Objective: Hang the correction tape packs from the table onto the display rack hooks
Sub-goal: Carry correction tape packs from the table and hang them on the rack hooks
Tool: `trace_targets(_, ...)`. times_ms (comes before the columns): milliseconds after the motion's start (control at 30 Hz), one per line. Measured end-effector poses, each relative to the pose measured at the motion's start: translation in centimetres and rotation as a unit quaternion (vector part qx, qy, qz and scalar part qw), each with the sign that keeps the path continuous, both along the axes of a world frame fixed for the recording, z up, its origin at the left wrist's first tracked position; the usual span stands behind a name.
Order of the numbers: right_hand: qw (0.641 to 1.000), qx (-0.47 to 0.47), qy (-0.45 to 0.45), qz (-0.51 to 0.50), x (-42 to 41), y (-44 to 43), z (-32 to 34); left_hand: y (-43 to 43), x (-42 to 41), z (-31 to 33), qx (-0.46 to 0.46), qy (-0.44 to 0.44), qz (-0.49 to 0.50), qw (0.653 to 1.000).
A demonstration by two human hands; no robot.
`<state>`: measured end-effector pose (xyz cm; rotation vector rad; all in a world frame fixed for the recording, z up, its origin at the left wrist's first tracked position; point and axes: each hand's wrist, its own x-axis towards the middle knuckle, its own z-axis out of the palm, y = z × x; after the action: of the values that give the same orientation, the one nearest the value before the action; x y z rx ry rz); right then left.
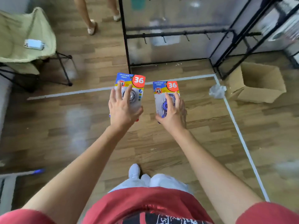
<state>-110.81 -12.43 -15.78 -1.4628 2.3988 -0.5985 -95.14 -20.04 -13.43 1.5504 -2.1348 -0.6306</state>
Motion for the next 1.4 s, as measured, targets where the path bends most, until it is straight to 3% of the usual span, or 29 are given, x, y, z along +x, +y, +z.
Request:
trace_targets(200, 0.994, -0.06, 0.032, -0.082, -8.5, -2.1, 1.5, -4.7, -9.4, 1.5, -0.039, 0.015, -0.072, 0.997)
trace_targets(367, 0.987, -0.122, 0.049, -0.092, -17.8, -5.3, 2.9, -8.0, -18.4, 2.6, -0.057, 0.028, -0.082, 0.995)
trace_targets(733, 0.968, -0.224, 0.097, -0.052, -36.2, -15.3, 8.5, -16.1, -36.2, 8.0, -0.13, 0.095, -0.001, 0.987)
trace_targets(1100, 0.943, -0.306, 0.129, 0.01, -44.3, -28.1, 13.0, -28.3, -43.0, 12.0, -0.191, 0.11, 0.03, 0.975)
trace_targets(1400, 0.938, -0.321, 0.125, 0.045, -46.1, -37.9, 14.7, -36.1, -43.3, 13.2, -0.206, 0.112, 0.09, 0.968)
